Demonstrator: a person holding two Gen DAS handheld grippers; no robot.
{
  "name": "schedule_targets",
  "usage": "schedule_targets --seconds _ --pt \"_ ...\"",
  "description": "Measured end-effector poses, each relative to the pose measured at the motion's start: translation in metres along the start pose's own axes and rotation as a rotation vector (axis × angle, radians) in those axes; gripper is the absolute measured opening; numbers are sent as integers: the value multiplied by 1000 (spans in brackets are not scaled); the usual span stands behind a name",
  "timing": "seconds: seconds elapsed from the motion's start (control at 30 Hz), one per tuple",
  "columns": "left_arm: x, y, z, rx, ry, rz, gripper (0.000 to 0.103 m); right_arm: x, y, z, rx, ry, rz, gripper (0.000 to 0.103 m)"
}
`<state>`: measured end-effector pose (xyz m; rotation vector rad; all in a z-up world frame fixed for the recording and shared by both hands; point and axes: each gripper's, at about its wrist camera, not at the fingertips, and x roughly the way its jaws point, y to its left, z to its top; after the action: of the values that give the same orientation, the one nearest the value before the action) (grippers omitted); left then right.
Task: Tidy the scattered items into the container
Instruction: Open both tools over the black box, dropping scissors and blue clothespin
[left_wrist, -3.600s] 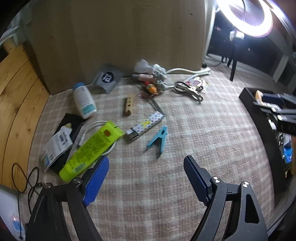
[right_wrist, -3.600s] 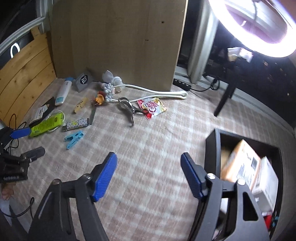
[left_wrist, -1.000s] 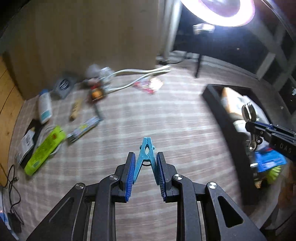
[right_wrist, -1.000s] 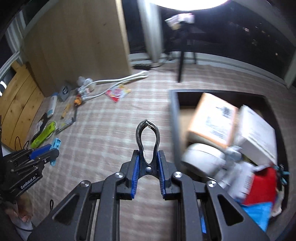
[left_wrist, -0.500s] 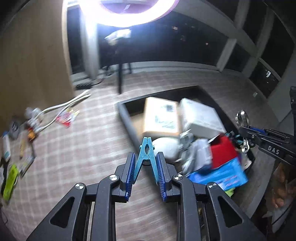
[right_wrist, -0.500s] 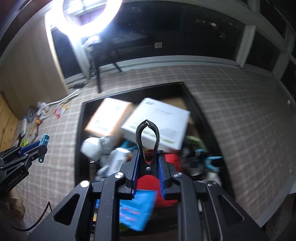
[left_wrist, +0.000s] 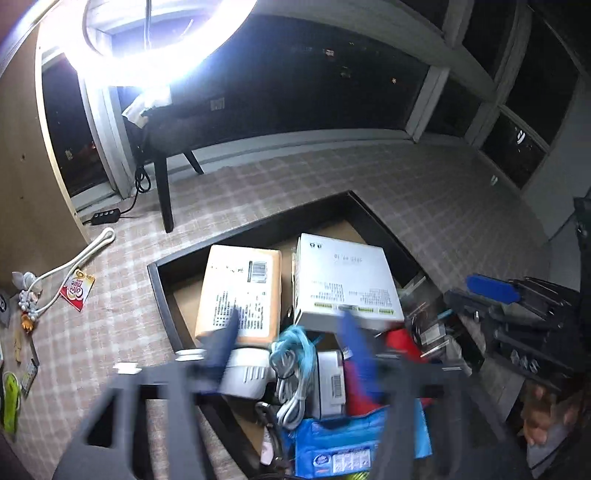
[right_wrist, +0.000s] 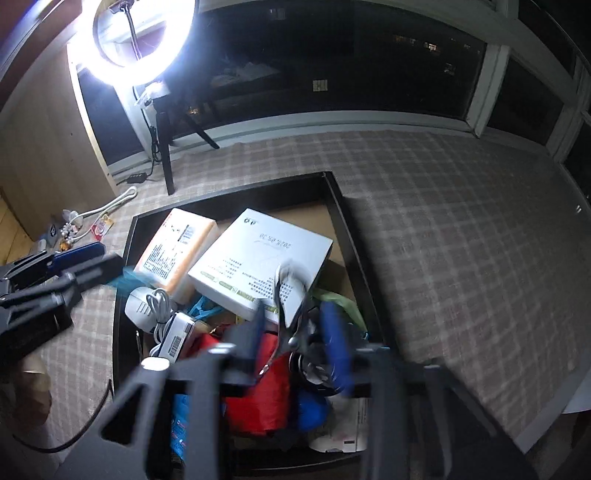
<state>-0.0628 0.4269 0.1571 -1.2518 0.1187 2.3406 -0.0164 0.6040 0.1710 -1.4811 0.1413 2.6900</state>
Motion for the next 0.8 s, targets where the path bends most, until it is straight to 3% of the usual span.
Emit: schedule_targets --seconds 0.13,0.37,0.8 --pt "-1 4 -2 6 0 34 52 -8 1 5 -1 -43 15 56" --pt "-7 34 -14 -39 15 77 49 -1 20 12 -33 -43 48 56" --pt "-40 138 -68 -178 39 209 49 13 120 8 -187 -32 165 56"
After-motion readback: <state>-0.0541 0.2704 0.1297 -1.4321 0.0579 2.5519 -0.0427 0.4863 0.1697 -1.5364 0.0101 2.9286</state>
